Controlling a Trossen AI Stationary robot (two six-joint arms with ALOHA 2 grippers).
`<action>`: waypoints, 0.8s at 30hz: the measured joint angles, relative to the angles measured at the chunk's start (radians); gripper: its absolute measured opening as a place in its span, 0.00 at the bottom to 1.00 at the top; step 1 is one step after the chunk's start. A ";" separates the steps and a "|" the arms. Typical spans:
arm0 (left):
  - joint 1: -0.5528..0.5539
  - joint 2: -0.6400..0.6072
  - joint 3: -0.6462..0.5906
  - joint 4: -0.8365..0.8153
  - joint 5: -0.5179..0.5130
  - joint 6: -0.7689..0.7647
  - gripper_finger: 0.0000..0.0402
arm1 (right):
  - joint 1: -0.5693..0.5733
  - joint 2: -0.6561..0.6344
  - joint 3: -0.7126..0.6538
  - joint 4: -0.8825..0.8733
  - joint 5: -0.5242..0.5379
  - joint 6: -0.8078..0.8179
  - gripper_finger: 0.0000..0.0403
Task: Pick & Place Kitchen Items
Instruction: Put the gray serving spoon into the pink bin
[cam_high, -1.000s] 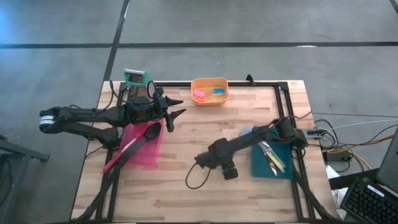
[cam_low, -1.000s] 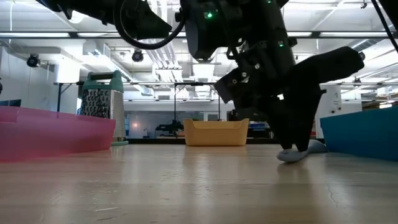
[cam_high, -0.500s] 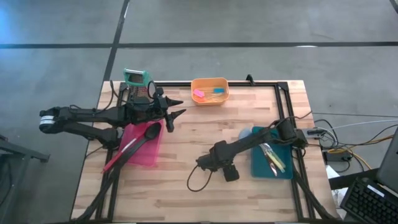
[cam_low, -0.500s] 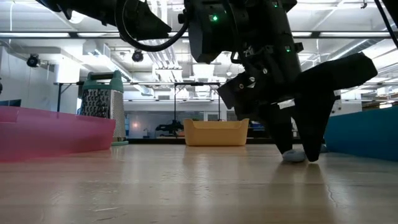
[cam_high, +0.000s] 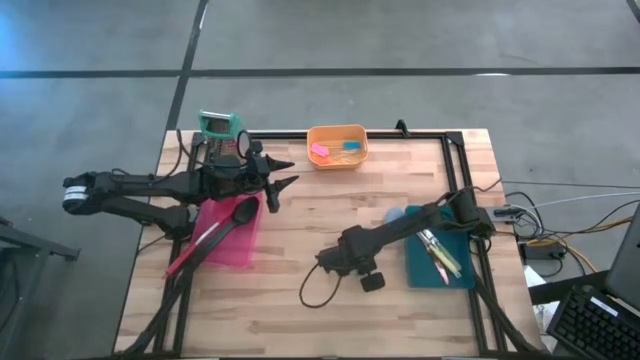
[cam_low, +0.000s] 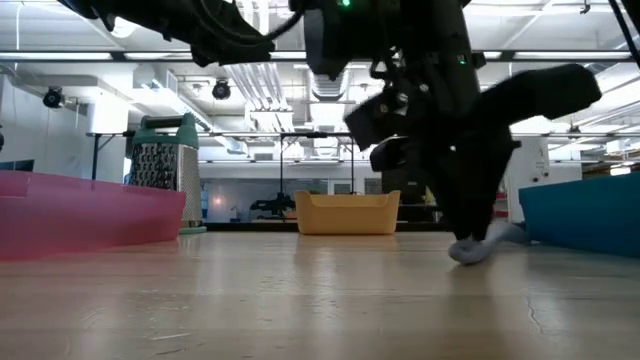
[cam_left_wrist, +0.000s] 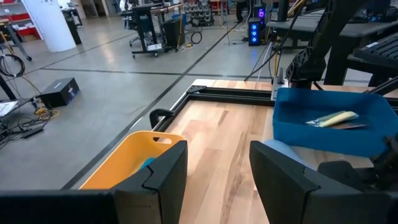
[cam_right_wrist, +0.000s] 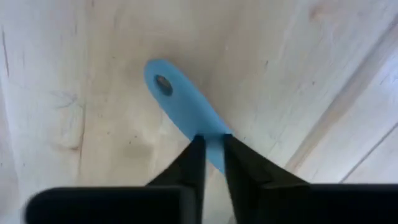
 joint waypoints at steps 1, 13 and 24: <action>0.000 0.000 0.000 0.001 0.000 0.000 0.44 | 0.000 0.001 0.009 -0.004 0.005 0.002 0.09; 0.000 -0.006 0.000 -0.006 0.000 -0.006 0.44 | 0.001 0.015 0.150 -0.122 0.162 -0.056 0.01; 0.000 -0.011 0.000 -0.012 0.000 -0.006 0.44 | 0.036 0.006 0.286 -0.421 0.311 -0.237 0.02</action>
